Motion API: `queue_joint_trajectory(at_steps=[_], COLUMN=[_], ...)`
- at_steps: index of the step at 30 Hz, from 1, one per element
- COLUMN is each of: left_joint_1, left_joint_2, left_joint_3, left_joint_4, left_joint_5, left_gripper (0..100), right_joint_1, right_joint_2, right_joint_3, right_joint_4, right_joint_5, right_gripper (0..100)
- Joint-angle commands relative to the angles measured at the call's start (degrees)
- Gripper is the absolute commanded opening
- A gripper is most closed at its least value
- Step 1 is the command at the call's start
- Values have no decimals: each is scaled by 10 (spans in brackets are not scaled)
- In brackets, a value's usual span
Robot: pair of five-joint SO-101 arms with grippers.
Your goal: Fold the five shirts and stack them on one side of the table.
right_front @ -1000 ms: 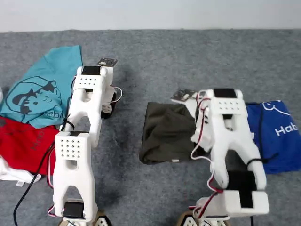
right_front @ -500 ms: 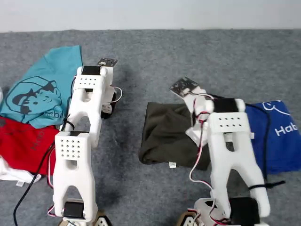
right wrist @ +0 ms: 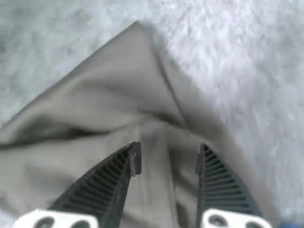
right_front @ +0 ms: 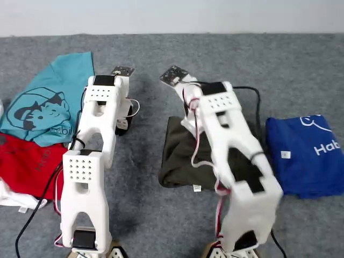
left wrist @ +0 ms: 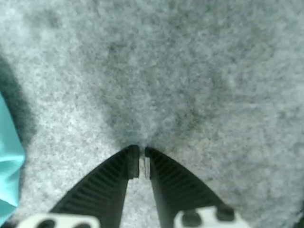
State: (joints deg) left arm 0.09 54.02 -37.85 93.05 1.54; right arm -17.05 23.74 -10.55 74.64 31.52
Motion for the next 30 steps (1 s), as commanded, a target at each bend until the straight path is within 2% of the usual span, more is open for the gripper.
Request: queue_joint_trajectory(at_steps=[1,6,11,15,30], left_joint_1=[1,1,1,1,1], left_joint_2=[11,11,11,11,11], left_joint_3=[-7,-7,-7,-7,-7], left_joint_4=[-7,-7,-7,-7,-7], left_joint_5=[-1,-1,-1,-1,-1], left_gripper=[41,41,41,41,41], right_joint_1=[0,-11,-10,-9,-12], right_joint_2=[84,175,226,225,219], right_joint_3=[-150,-283,-332,-337,-334], right_joint_4=[29,121,131,138,173], right_joint_5=[18,34,33,34,31], right_gripper=[198,198,172,97,103])
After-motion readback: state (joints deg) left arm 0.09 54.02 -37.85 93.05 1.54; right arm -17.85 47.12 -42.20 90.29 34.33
